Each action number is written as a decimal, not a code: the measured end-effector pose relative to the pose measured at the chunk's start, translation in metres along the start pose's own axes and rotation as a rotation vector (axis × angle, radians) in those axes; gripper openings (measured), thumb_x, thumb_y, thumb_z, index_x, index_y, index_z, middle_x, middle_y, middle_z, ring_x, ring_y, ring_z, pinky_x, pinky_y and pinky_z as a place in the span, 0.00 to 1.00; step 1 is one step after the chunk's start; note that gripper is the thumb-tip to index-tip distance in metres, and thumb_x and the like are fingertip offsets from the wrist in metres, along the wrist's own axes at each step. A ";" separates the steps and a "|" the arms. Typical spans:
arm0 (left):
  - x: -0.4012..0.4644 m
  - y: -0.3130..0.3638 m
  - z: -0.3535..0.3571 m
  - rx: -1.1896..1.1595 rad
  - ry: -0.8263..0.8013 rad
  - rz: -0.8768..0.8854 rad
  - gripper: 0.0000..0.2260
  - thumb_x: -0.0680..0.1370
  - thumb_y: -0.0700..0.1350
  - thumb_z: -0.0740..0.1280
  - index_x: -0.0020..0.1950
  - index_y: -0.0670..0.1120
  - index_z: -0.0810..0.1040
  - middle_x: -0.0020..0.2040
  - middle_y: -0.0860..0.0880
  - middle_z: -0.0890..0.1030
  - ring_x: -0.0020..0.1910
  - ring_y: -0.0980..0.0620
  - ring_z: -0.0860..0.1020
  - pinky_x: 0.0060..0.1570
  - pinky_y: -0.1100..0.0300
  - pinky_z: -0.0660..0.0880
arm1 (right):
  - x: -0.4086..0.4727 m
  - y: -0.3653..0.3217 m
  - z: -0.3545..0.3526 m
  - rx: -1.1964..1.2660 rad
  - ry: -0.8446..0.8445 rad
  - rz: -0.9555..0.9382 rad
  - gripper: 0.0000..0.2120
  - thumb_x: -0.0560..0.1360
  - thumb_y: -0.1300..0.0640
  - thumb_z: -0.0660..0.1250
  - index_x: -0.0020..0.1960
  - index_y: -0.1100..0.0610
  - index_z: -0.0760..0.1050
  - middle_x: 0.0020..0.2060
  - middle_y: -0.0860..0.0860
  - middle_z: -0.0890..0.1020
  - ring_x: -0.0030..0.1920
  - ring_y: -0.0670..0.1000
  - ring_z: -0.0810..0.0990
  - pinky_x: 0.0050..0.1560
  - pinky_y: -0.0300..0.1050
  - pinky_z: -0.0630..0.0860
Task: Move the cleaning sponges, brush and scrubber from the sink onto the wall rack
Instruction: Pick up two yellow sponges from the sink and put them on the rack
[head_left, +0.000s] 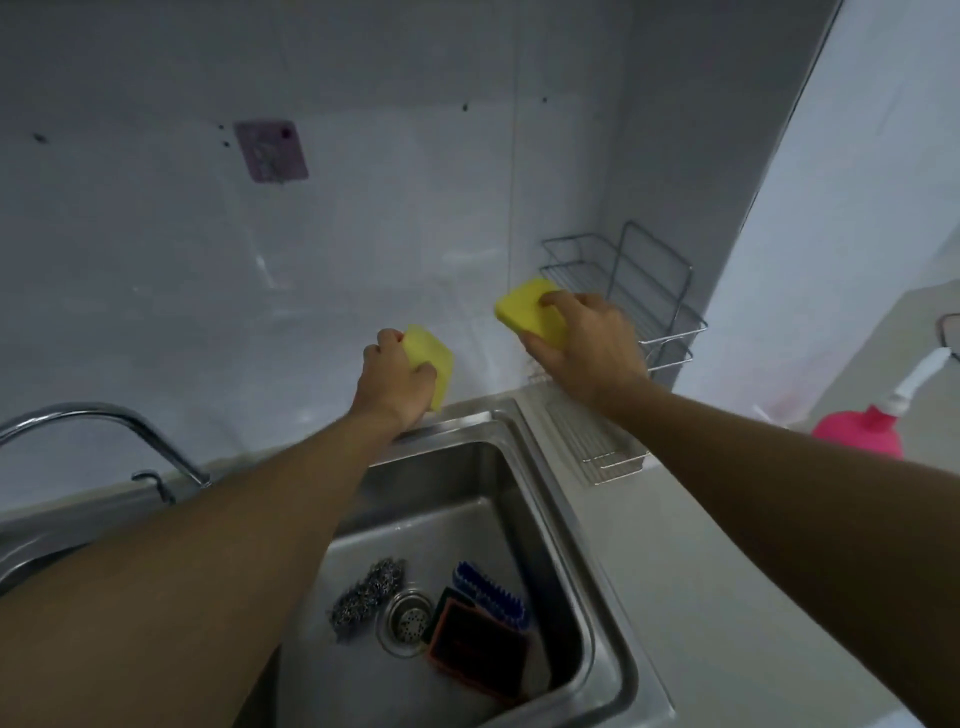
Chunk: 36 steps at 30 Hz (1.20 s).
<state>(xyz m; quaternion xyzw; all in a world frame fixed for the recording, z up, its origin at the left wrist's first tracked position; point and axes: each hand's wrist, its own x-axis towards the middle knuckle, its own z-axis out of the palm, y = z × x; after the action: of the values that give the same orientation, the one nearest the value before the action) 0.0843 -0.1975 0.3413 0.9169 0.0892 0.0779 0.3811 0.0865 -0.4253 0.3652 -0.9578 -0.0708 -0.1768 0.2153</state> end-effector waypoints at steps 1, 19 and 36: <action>0.005 0.007 -0.001 -0.004 0.003 0.005 0.22 0.77 0.43 0.66 0.69 0.41 0.65 0.65 0.38 0.71 0.58 0.37 0.75 0.56 0.50 0.73 | 0.012 0.002 -0.006 0.005 0.032 0.001 0.27 0.77 0.41 0.71 0.71 0.54 0.75 0.64 0.62 0.79 0.59 0.67 0.79 0.56 0.57 0.77; 0.082 0.058 0.023 -0.139 -0.043 -0.063 0.31 0.75 0.48 0.67 0.76 0.51 0.60 0.67 0.41 0.70 0.61 0.40 0.75 0.57 0.46 0.77 | 0.153 0.070 0.018 -0.279 -0.171 0.213 0.31 0.83 0.39 0.57 0.66 0.67 0.74 0.66 0.69 0.73 0.66 0.67 0.74 0.66 0.57 0.72; 0.116 0.140 0.053 -0.364 -0.078 -0.070 0.34 0.72 0.55 0.61 0.76 0.44 0.57 0.70 0.40 0.71 0.61 0.40 0.77 0.60 0.45 0.77 | 0.061 0.087 -0.035 -0.080 -0.176 0.045 0.38 0.81 0.32 0.49 0.80 0.57 0.62 0.80 0.58 0.64 0.79 0.60 0.60 0.77 0.59 0.61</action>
<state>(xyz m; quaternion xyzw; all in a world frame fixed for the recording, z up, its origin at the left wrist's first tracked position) 0.2230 -0.3047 0.4125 0.8316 0.0903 0.0437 0.5463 0.1512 -0.5153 0.3834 -0.9788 -0.0608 -0.0899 0.1737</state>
